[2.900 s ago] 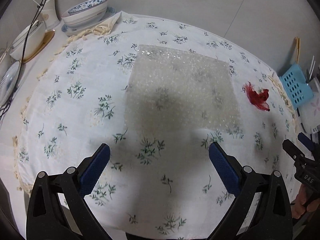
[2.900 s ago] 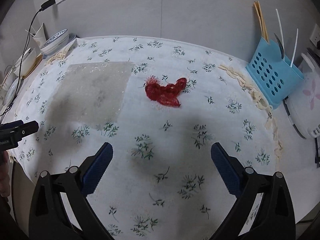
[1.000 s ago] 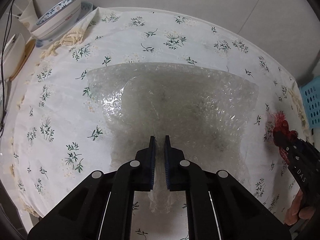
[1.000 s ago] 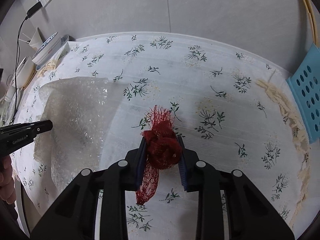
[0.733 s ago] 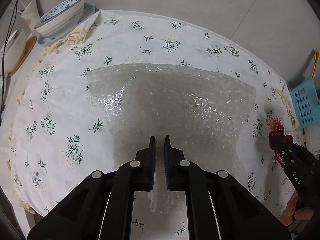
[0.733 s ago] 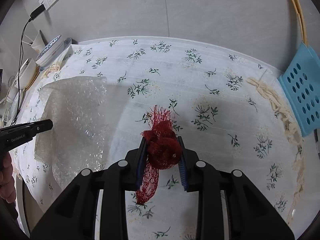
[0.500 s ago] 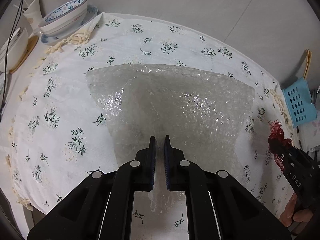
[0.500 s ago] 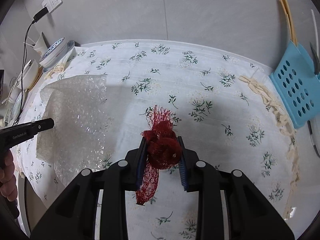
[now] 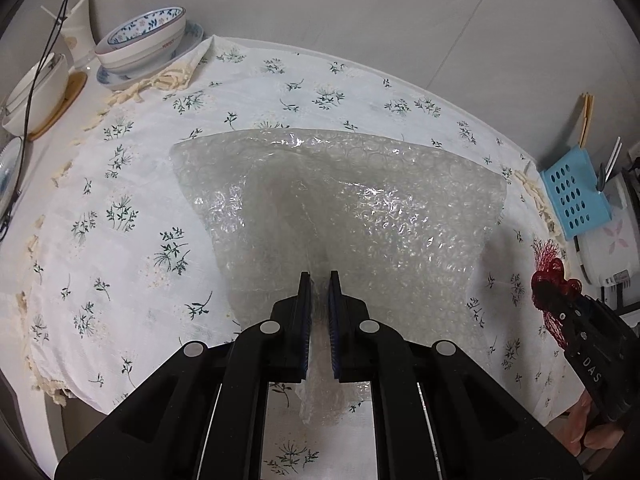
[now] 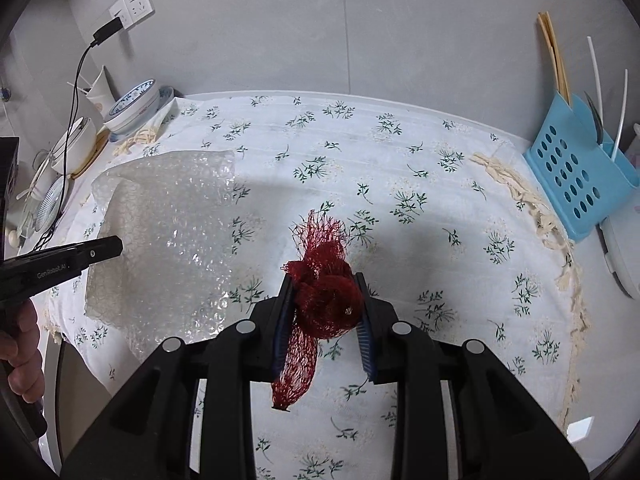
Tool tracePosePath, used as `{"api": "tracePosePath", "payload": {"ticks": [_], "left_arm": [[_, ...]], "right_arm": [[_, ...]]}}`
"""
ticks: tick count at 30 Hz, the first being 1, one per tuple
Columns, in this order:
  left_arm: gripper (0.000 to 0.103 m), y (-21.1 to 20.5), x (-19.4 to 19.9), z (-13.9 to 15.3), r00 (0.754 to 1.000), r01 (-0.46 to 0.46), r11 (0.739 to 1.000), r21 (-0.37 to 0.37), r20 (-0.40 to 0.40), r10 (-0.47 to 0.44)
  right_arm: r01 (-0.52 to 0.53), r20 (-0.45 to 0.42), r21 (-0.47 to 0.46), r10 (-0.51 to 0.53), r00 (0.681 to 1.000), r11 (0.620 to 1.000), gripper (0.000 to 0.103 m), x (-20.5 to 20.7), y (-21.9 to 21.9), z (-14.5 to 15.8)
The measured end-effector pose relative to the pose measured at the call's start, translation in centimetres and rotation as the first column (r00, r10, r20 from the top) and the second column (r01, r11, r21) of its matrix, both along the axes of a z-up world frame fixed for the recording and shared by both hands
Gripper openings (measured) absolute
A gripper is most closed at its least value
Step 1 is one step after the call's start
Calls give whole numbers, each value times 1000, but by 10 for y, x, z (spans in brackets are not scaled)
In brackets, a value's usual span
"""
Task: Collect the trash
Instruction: 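Lift the bubble wrap and red net bag and carry both down toward the black bin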
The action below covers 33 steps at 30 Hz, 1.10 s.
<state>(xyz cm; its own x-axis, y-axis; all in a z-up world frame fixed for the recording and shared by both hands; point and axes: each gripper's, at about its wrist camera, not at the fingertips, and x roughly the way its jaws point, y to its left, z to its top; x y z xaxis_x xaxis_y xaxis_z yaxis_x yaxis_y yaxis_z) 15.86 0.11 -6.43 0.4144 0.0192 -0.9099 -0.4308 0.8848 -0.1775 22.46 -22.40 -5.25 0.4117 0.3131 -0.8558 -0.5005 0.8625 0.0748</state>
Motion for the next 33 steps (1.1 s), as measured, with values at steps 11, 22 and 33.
{"api": "tracePosePath", "payload": {"ticks": [11,22,33], "left_arm": [[7,-8,-32,15,999,19,1000,2,31,-19],[7,-18,-66,28,997,50,999,6,58,-50],[7,-29,-115,40,992,89,996,12,85,-90]], "right_arm": [[2,17,21,-3,1000,1000,27,-33,-3,16],[13,34,30,-14,999,999,27,-72,-6,27],[33,42,48,-35,999,998,27,-122,-12,31]]}}
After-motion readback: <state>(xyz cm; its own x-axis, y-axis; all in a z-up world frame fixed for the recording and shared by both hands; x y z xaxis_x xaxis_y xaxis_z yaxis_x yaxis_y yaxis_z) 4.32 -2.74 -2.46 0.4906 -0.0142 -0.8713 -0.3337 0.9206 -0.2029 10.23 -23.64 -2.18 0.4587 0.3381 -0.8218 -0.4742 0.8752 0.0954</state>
